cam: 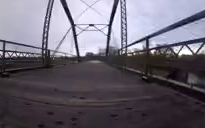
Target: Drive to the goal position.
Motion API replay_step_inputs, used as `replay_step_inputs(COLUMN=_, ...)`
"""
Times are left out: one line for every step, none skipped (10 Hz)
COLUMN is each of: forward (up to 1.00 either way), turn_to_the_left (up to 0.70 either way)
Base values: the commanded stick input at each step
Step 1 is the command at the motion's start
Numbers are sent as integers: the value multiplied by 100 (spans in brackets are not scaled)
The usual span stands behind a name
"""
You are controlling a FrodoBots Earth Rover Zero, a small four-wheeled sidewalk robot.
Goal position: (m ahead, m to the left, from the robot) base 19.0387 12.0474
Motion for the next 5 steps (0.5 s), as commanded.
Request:
replay_step_inputs(forward=100, turn_to_the_left=0)
replay_step_inputs(forward=100, turn_to_the_left=0)
replay_step_inputs(forward=100, turn_to_the_left=0)
replay_step_inputs(forward=100, turn_to_the_left=0)
replay_step_inputs(forward=100, turn_to_the_left=0)
